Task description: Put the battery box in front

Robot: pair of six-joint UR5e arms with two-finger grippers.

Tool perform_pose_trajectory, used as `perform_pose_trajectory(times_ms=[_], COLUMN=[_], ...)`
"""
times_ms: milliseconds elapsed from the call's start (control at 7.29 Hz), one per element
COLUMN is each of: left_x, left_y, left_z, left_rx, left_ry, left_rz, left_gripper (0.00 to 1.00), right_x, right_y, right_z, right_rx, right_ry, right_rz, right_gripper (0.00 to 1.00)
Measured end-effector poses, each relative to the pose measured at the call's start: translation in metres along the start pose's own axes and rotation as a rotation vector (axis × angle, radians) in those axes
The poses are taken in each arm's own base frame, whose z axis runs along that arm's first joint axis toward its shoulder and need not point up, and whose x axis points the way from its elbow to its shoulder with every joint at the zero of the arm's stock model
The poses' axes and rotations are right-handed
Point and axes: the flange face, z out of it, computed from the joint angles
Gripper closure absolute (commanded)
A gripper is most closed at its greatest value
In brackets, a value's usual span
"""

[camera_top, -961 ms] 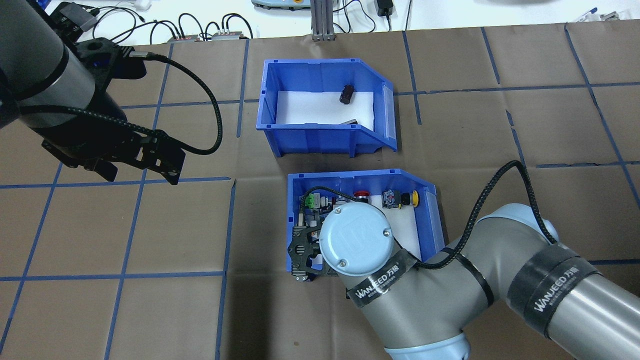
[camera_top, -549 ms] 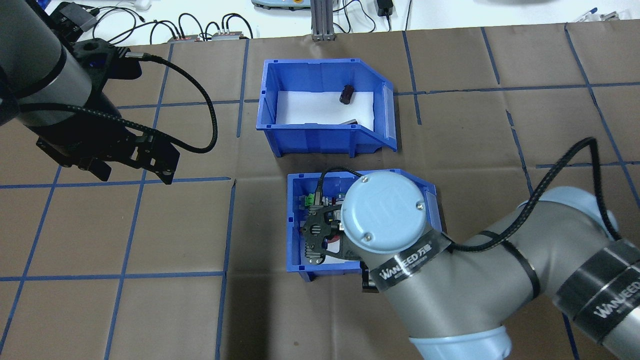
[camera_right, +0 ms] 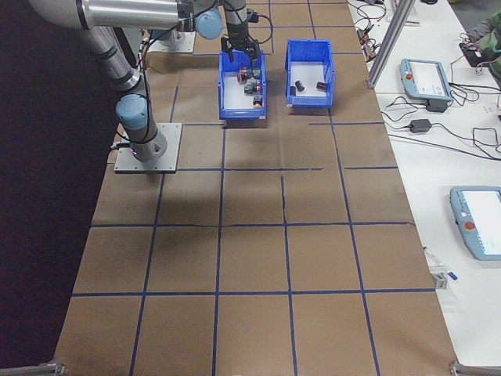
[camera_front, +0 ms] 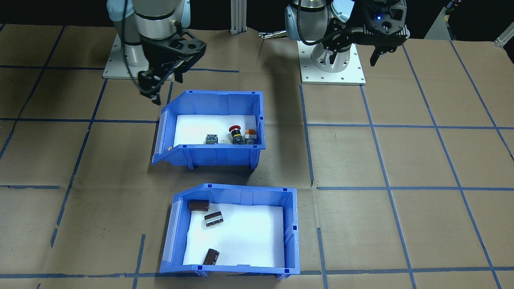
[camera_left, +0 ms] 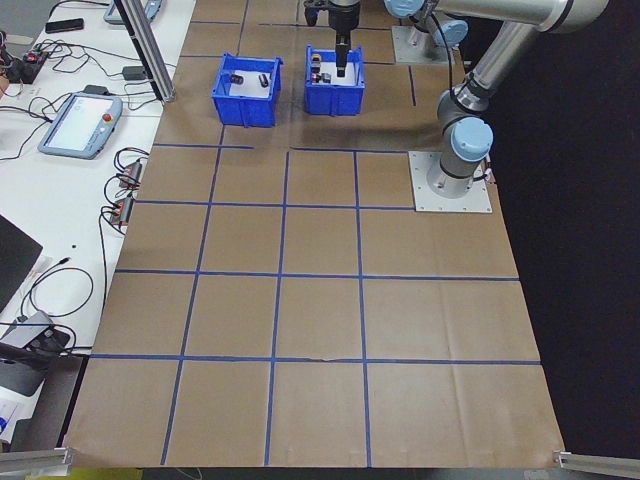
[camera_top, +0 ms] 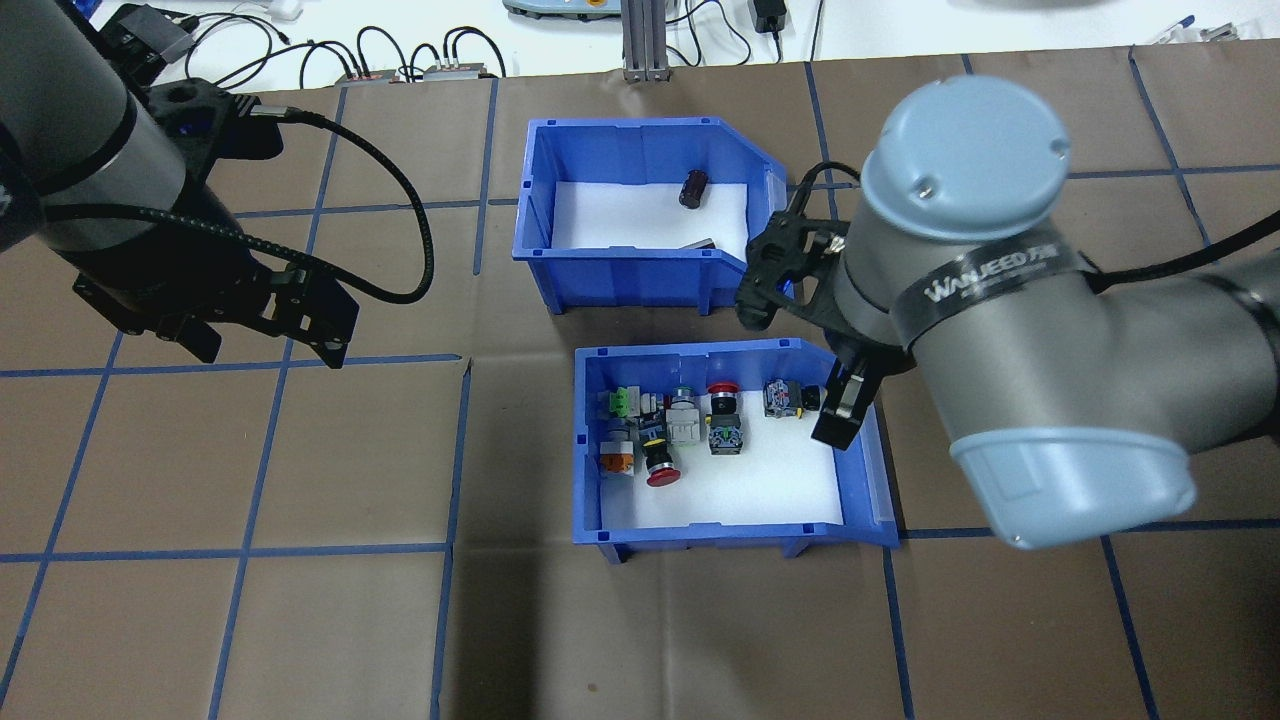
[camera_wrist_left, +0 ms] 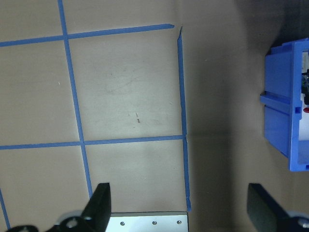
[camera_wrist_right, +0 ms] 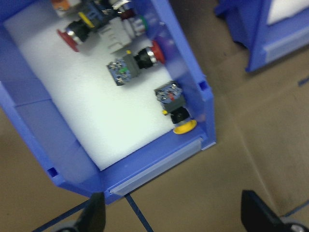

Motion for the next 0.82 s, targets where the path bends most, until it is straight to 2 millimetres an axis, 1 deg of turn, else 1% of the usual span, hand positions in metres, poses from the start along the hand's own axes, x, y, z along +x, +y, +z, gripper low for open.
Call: perform_pose_trajectory(times_ms=[137, 275, 412, 549, 686, 824], left_x=[0.000, 0.000, 0.000, 0.000, 0.000, 0.000], left_y=[0.000, 0.000, 0.000, 0.000, 0.000, -0.001], left_z=[0.000, 0.000, 0.000, 0.000, 0.001, 0.001], left_rx=[-0.001, -0.001, -0.002, -0.002, -0.003, -0.004], left_ry=[0.000, 0.000, -0.001, -0.001, -0.001, 0.000], left_rz=[-0.001, -0.001, -0.002, -0.002, -0.002, -0.003], left_gripper=[0.00, 0.00, 0.00, 0.00, 0.00, 0.00], right_x=[0.028, 0.047, 0.059, 0.066, 0.073, 0.083], right_y=[0.011, 0.018, 0.020, 0.020, 0.016, 0.011], right_z=[-0.012, -0.025, -0.036, -0.043, -0.042, -0.037], right_rx=[0.010, 0.023, 0.040, 0.047, 0.036, 0.019], right_ry=[0.018, 0.033, 0.044, 0.045, 0.035, 0.025], right_rz=[0.186, 0.391, 0.581, 0.734, 0.840, 0.906], right_gripper=[0.00, 0.00, 0.00, 0.00, 0.00, 0.00])
